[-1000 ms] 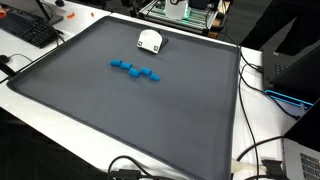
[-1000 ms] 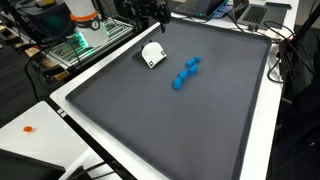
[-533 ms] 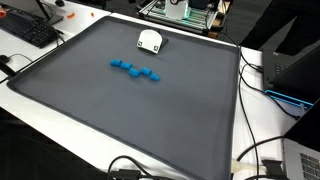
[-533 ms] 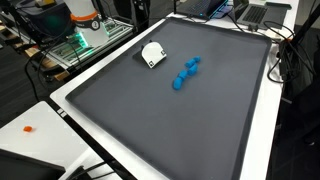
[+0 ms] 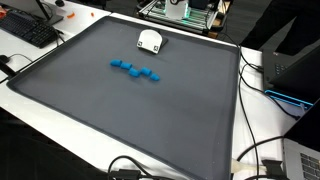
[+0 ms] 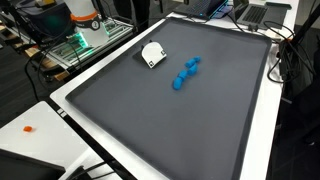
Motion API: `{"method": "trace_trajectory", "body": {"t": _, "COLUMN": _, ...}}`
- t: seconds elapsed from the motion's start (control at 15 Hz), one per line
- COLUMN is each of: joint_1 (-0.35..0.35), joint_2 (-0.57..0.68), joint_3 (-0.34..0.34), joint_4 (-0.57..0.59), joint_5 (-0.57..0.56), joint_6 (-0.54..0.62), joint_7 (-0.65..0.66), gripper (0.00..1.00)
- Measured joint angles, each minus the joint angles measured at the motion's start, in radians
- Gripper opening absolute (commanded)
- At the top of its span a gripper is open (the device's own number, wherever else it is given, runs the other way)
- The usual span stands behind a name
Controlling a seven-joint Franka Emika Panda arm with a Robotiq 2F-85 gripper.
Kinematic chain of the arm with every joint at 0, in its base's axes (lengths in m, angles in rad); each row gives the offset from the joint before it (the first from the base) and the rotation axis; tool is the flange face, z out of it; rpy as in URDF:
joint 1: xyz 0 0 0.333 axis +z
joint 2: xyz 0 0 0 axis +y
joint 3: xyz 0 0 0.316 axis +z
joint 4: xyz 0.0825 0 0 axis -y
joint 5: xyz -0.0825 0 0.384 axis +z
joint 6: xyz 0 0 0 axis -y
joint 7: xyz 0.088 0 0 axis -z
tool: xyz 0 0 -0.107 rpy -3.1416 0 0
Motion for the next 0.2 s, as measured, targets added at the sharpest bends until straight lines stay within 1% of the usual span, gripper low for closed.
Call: {"method": "trace_trajectory", "body": {"t": 0.2, "joint_1": 0.010, "joint_2": 0.017, "joint_3": 0.003, "joint_4": 0.009, "joint_5": -0.005, "joint_6": 0.012, "joint_7": -0.128, "gripper": 1.00}}
